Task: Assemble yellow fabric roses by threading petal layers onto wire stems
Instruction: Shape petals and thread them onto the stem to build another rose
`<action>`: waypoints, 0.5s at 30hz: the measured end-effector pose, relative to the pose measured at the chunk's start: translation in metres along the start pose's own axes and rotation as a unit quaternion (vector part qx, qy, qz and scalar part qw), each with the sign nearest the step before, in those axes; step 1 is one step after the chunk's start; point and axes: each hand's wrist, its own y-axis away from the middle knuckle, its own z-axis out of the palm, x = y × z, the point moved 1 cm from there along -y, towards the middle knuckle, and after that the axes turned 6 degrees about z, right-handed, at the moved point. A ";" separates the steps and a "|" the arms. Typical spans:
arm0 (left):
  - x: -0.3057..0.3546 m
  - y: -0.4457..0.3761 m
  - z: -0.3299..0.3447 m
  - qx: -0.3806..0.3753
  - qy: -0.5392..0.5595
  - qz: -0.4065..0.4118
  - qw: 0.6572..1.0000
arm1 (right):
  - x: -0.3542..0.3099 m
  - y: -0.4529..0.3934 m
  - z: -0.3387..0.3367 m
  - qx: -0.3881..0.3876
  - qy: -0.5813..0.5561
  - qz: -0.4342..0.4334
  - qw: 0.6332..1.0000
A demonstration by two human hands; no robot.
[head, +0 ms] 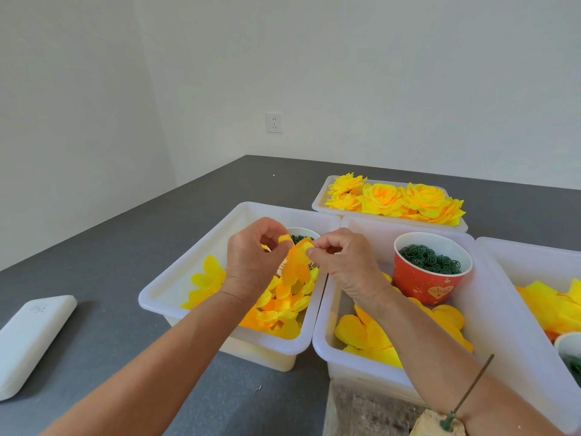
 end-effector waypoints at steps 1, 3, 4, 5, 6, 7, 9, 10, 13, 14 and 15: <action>0.000 -0.001 0.001 0.007 -0.002 -0.001 1.000 | 0.000 -0.001 0.000 -0.005 -0.004 0.005 1.000; -0.001 -0.002 0.002 0.020 -0.005 -0.013 1.000 | 0.000 -0.001 0.000 -0.028 -0.021 0.031 0.999; -0.002 -0.003 0.002 0.024 -0.001 -0.023 0.999 | -0.001 -0.001 0.000 -0.046 -0.043 0.049 0.997; -0.004 -0.003 0.002 0.027 0.006 -0.034 0.999 | -0.001 -0.001 0.001 -0.062 -0.076 0.067 0.993; -0.005 -0.003 0.002 0.030 0.014 -0.044 0.998 | -0.002 0.000 0.001 -0.072 -0.113 0.081 0.988; -0.006 -0.003 0.002 0.032 0.021 -0.050 0.998 | -0.003 0.000 0.001 -0.074 -0.148 0.093 0.982; -0.005 -0.002 0.001 0.025 0.043 -0.054 0.997 | -0.004 0.000 0.001 -0.073 -0.198 0.111 0.971; -0.004 -0.002 0.001 0.014 0.058 -0.053 0.997 | -0.005 0.000 0.000 -0.074 -0.214 0.116 0.967; -0.003 -0.001 0.001 -0.027 0.086 -0.058 0.994 | -0.005 0.001 -0.001 -0.078 -0.240 0.119 0.960; -0.004 -0.001 0.001 -0.038 0.086 -0.065 0.993 | -0.005 0.001 -0.001 -0.080 -0.241 0.115 0.960; -0.005 -0.001 0.000 -0.049 0.083 -0.071 0.993 | -0.005 0.002 -0.002 -0.082 -0.236 0.107 0.962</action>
